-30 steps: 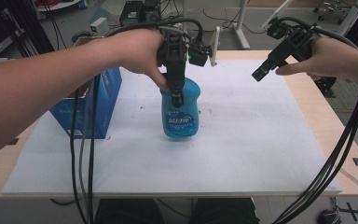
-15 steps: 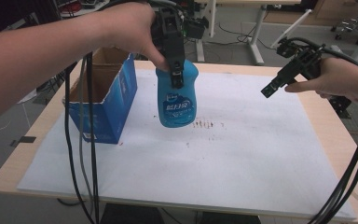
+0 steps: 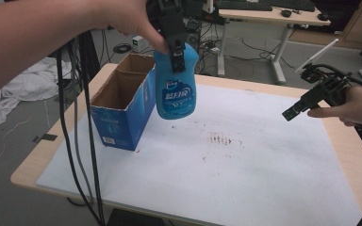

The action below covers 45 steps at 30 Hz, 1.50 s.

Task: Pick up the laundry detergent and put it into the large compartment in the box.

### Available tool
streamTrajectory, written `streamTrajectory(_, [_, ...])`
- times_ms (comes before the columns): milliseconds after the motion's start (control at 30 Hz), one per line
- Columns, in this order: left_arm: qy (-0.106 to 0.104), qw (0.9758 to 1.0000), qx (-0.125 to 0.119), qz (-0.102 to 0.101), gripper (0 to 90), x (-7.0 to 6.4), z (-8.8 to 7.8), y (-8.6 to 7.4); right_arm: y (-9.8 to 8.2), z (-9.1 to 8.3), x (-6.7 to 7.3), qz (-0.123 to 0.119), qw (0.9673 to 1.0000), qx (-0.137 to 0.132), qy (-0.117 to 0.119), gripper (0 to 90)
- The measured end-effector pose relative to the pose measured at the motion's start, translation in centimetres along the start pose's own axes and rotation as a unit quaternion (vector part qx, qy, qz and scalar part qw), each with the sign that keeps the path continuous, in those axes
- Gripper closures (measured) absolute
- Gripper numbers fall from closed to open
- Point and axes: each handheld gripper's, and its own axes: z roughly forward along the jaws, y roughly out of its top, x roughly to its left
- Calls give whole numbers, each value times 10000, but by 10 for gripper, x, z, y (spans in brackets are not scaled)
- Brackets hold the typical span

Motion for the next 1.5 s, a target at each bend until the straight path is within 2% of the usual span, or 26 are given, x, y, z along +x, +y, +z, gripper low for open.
streamTrajectory(100, [3,9996,-87,-261,380,7,-12,-10,4,2,0,-40,10000,18,13,216])
streamTrajectory(233, [42,9987,-174,-467,380,17,-24,-24,10,0,1,-76,10000,-14,33,216])
streamTrajectory(333, [82,9972,-296,-678,380,23,-33,-37,14,-2,0,-130,9999,-21,28,216])
streamTrajectory(567, [169,9944,-373,-971,380,35,-44,-57,17,-3,-3,-84,9999,-55,52,216])
streamTrajectory(733, [212,9915,-417,-1211,380,45,-48,-70,16,-3,-4,-43,10000,-27,23,216])
streamTrajectory(867, [273,9875,-483,-1475,380,53,-51,-81,15,-3,-5,-34,10000,-34,31,216])
streamTrajectory(1100, [380,9825,-459,-1764,381,66,-48,-93,14,-4,-6,-9,10000,-29,24,216])
streamTrajectory(1300, [434,9788,-396,-1960,380,76,-42,-102,13,-4,-9,20,10000,-59,32,216])
streamTrajectory(1500, [406,9769,-345,-2071,381,81,-32,-107,13,-4,-10,51,10000,-59,50,216])
